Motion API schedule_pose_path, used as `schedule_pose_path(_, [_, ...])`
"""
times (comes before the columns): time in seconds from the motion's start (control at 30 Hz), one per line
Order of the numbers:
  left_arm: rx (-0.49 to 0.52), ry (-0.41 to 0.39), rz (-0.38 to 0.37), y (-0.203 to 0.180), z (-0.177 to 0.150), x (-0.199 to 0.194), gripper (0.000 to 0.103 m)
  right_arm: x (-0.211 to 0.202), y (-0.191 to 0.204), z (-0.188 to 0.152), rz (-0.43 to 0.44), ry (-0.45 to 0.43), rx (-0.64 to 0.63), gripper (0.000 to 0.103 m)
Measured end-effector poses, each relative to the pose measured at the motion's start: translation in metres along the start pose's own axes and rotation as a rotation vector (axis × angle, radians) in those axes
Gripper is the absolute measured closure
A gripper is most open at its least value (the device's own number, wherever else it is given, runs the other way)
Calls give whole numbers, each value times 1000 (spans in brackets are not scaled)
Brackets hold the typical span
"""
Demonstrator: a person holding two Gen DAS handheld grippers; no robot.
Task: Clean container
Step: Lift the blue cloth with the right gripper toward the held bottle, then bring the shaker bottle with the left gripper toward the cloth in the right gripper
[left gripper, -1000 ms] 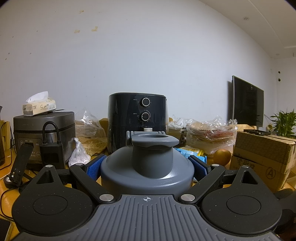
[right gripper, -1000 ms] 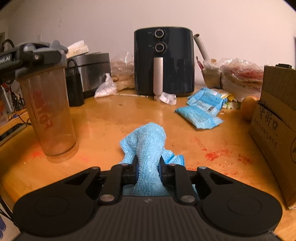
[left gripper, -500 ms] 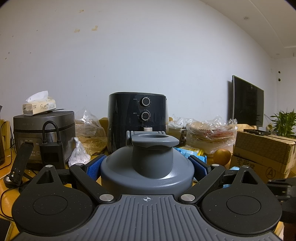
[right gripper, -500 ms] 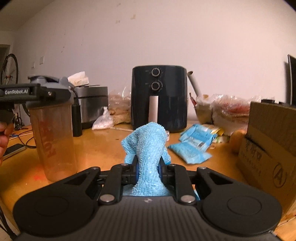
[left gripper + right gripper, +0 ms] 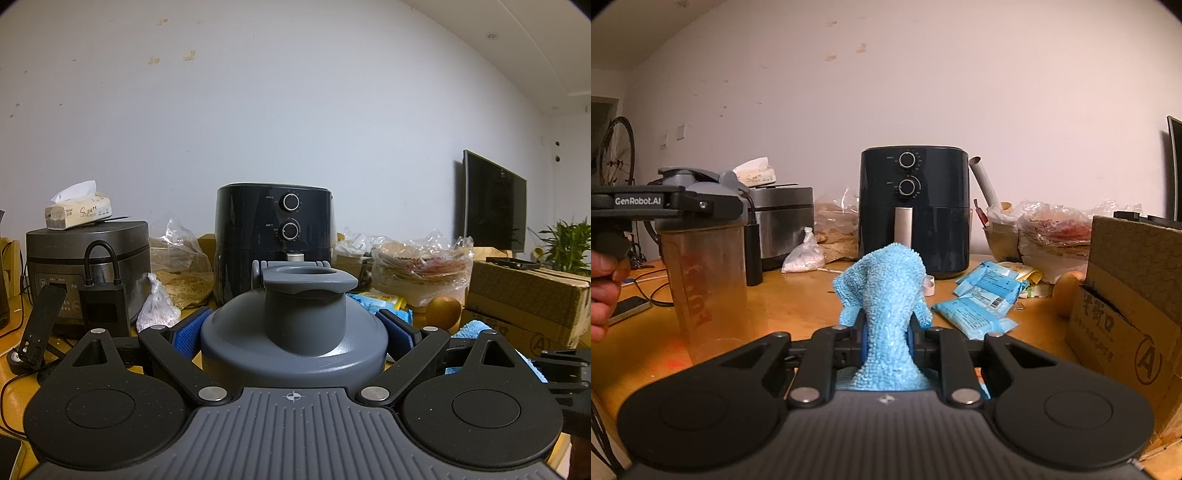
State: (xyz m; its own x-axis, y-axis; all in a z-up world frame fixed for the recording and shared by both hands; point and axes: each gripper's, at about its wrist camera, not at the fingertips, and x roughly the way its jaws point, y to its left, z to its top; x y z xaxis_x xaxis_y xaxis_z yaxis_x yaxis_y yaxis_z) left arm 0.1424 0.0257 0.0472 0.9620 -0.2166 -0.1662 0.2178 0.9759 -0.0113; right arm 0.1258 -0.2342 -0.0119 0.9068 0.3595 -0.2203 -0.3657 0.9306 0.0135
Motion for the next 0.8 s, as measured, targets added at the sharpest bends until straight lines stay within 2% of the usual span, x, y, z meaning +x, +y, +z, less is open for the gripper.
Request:
schedule_pose_path(0.3, [2,-3,-16,2,-1,0,8,-1,-3,1,36,-1,12,89])
schedule_pose_path(0.8, [12,-19,-82,10,-3,0,8,-2,-5,3,164,-25,34,88])
